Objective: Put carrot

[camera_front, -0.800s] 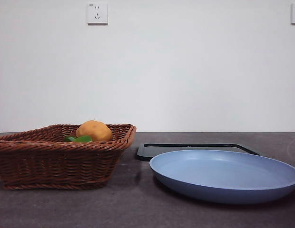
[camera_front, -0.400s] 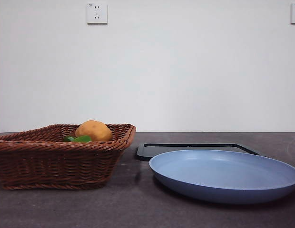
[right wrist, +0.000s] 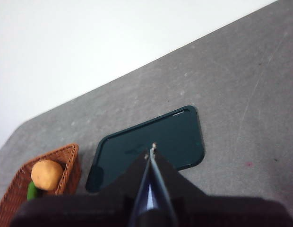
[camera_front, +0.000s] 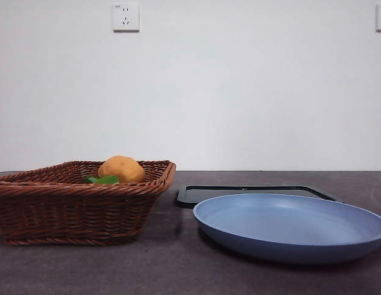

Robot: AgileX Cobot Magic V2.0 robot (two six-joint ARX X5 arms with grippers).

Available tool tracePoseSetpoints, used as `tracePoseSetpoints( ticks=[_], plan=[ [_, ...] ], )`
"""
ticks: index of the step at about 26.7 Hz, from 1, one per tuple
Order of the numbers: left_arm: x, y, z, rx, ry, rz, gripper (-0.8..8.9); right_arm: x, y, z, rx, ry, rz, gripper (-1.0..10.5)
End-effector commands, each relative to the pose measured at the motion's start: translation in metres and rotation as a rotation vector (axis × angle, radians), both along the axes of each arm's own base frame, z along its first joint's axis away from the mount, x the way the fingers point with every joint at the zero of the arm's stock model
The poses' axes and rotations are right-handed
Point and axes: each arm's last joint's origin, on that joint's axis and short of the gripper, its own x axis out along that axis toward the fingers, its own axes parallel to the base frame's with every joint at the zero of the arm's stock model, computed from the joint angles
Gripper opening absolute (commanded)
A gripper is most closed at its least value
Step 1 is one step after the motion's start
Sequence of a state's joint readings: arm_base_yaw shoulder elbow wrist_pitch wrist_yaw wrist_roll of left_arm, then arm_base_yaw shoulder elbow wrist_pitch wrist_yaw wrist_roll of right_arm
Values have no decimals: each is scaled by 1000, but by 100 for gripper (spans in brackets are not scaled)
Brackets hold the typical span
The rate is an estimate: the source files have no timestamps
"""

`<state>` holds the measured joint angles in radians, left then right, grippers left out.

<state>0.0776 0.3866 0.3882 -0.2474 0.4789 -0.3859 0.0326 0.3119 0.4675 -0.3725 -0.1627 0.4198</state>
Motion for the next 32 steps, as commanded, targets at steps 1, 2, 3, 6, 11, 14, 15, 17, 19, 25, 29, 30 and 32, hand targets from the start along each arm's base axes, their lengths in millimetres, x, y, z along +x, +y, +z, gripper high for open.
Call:
tracePoseSetpoints(
  ticks=[1, 2, 3, 6, 11, 14, 15, 17, 19, 25, 29, 30, 32],
  plan=[
    [8, -1, 15, 52, -6, -70, 7, 4, 1, 12, -52, 31, 55, 4],
    [12, -1, 20, 53, 14, -94, 7, 7, 2, 15, -62, 56, 78, 4],
    [16, -1, 24, 60, 34, -113, 7, 10, 3, 17, -69, 86, 102, 4],
    [28, -3, 35, 81, 94, -184, 7, 19, 5, 19, -90, 175, 184, 4],
    [42, -12, 46, 131, 198, -284, 6, 37, 9, 9, -95, 324, 323, 4],
    [49, -18, 47, 147, 235, -335, 9, 49, 10, -3, -78, 424, 363, 20],
    [51, -20, 46, 151, 236, -353, 10, 53, 10, -7, -73, 457, 369, 36],
    [54, -23, 44, 152, 249, -381, 82, 63, 11, -19, -55, 551, 377, 121],
    [56, -26, 42, 153, 259, -392, 232, 73, 11, -30, -45, 631, 381, 214],
    [57, -31, 40, 132, 287, -415, 249, 106, 11, -65, -55, 786, 344, 234],
    [58, -33, 40, 133, 288, -423, 249, 127, 19, -88, -33, 827, 361, 232],
    [58, -33, 40, 133, 289, -423, 249, 130, 20, -93, -28, 844, 363, 232],
    [58, -33, 40, 133, 289, -423, 249, 133, 24, -101, -31, 871, 378, 228]
  ],
)
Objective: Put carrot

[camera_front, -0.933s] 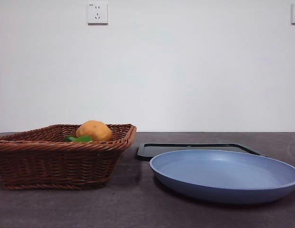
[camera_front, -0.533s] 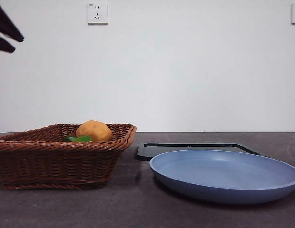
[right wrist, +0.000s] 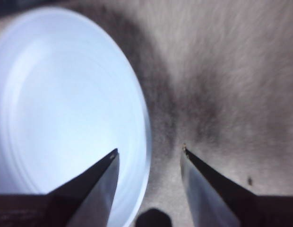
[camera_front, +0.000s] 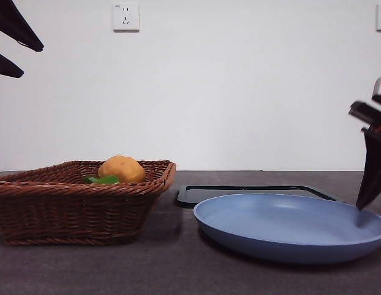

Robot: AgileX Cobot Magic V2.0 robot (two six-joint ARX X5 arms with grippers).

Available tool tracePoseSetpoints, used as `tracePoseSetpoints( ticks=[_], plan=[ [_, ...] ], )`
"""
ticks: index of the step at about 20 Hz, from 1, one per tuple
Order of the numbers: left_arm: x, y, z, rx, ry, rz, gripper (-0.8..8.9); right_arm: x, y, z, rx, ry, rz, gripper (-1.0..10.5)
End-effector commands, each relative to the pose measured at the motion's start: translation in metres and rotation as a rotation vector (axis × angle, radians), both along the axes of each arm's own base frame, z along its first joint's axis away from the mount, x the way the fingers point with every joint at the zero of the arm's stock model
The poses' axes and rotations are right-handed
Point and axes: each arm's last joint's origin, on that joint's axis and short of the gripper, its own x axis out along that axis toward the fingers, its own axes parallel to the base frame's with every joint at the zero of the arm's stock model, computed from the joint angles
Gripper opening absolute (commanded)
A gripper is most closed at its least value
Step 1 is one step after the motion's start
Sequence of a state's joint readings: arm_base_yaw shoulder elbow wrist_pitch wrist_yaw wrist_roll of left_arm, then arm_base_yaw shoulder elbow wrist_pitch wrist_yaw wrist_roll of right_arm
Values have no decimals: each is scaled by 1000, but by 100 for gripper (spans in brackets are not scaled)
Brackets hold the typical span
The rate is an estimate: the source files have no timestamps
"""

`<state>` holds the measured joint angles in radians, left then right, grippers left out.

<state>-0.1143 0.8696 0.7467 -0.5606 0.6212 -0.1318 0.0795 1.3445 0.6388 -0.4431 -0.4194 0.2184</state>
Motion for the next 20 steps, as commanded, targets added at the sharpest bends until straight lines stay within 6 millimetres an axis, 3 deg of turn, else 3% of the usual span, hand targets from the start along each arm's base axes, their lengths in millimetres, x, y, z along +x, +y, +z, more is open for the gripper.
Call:
tracePoseSetpoints(
  ticks=[1, 7, 11, 16, 20],
  plan=[
    [2, -1, 3, -8, -10, -8, 249, 6, 4, -5, 7, 19, 0, 203],
    [2, -1, 3, -11, -4, -7, 249, 8, 4, -9, 9, 37, -8, 1],
    [1, -4, 3, -27, 11, -16, 276, 4, 4, -5, 14, 48, -24, 4],
    [9, -20, 5, 22, 87, 77, 275, -15, 1, 27, 22, -40, -26, 4],
    [38, -43, 6, 209, 237, 135, 273, -34, 0, 52, 30, -139, -26, 4]
  ],
)
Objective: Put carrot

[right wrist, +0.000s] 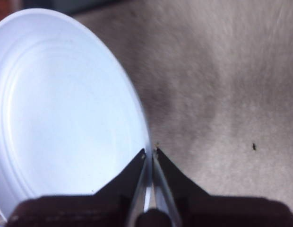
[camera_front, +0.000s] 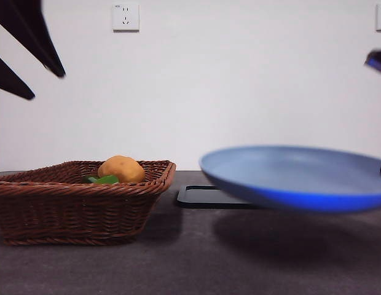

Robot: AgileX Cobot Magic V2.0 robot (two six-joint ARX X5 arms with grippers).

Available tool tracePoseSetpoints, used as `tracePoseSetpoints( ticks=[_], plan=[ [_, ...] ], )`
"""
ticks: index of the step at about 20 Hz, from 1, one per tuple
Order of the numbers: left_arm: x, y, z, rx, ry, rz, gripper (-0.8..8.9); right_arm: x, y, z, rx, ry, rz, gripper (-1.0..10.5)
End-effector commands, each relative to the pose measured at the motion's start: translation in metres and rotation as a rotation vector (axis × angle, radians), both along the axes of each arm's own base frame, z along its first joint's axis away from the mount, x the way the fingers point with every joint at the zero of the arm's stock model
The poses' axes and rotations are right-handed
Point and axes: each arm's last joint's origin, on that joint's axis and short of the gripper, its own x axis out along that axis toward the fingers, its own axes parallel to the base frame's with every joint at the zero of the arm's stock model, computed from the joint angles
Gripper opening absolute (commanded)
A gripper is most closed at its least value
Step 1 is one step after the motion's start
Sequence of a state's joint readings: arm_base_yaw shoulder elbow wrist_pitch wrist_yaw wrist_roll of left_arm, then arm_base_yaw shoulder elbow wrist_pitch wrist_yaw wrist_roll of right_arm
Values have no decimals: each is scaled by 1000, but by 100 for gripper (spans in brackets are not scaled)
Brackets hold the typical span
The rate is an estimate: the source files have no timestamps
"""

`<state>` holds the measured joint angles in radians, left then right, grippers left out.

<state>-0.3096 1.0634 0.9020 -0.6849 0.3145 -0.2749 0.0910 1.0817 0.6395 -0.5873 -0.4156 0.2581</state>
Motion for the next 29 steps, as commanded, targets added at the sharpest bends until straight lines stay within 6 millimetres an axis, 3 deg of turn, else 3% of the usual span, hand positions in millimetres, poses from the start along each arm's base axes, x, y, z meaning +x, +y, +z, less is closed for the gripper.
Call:
tracePoseSetpoints(
  ticks=[1, 4, 8, 11, 16, 19, 22, 25, 29],
  plan=[
    [23, -16, 0, 88, 75, 25, 272, -5, 0, 14, 10, -62, -3, 4],
    [54, -38, -9, 155, 172, 20, 272, -15, -1, 24, 14, -115, -3, 4],
    [84, -63, -40, 206, 295, -12, 272, -20, -2, 31, 19, -155, -3, 4],
    [93, -69, -65, 243, 378, -3, 272, -21, -2, 31, 19, -157, -3, 4],
    [103, -72, -87, 287, 412, 18, 272, -21, -2, 31, 17, -159, -1, 4],
    [103, -72, -87, 303, 404, 17, 254, -21, -2, 31, 17, -159, -1, 4],
    [103, -72, -87, 316, 392, -16, 144, -21, -2, 31, 18, -159, -1, 4],
    [102, -71, -86, 319, 383, -29, 137, -21, -2, 31, 17, -159, -1, 4],
    [90, -65, -50, 270, 280, -25, 137, -20, -2, 31, 20, -159, -4, 4]
  ],
)
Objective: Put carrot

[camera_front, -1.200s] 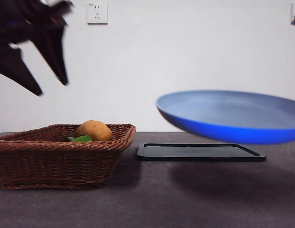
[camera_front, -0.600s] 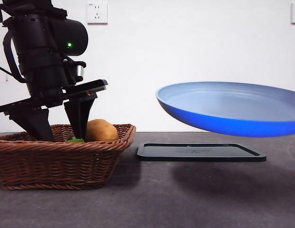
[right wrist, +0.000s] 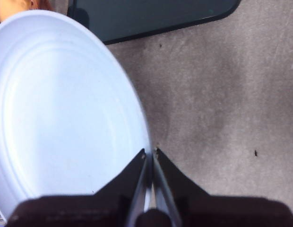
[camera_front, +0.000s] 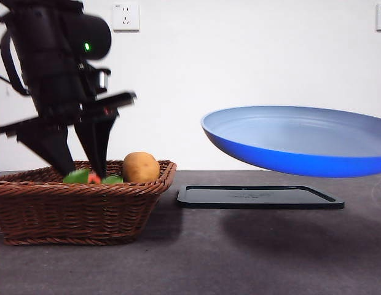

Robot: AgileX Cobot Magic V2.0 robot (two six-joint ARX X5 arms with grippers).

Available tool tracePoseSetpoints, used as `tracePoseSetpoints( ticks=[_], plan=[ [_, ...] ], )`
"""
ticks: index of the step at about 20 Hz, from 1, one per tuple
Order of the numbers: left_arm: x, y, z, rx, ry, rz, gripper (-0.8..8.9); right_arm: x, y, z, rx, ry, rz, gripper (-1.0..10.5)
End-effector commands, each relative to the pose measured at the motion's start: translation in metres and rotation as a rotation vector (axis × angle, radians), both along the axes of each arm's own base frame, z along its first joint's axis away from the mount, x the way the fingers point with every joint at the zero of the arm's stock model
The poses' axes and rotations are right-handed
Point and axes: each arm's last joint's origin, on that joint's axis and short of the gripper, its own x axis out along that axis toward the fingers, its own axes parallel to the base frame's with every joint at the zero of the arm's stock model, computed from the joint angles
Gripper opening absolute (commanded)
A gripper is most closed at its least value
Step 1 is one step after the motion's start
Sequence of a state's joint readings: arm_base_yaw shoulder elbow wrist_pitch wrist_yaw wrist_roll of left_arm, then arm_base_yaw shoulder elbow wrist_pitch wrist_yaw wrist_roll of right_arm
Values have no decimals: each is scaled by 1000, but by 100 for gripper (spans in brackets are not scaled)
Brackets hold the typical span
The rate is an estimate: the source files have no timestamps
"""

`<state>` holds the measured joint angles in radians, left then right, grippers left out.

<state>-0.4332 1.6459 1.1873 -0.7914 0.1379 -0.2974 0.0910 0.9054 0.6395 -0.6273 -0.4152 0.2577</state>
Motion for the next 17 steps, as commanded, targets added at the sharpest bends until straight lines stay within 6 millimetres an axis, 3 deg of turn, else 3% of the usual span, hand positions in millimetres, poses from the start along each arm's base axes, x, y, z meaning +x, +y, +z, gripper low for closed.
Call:
tracePoseSetpoints(
  ticks=[1, 4, 7, 11, 17],
  plan=[
    [-9, 3, 28, -38, -90, -17, 137, 3, 1, 5, 12, -21, -8, 3],
    [-37, -1, 79, -334, -209, -146, 137, 9, 3, 2, 32, 3, -22, 3],
    [-64, -42, 108, -587, -312, -373, 137, 20, 16, -8, 53, 55, 10, 3],
    [-92, -91, 91, -426, -364, -497, 139, 19, 35, -14, 56, 93, 85, 4],
    [-103, -123, 55, -189, -351, -574, 140, 19, 38, -13, 69, 99, 86, 3]
  ],
)
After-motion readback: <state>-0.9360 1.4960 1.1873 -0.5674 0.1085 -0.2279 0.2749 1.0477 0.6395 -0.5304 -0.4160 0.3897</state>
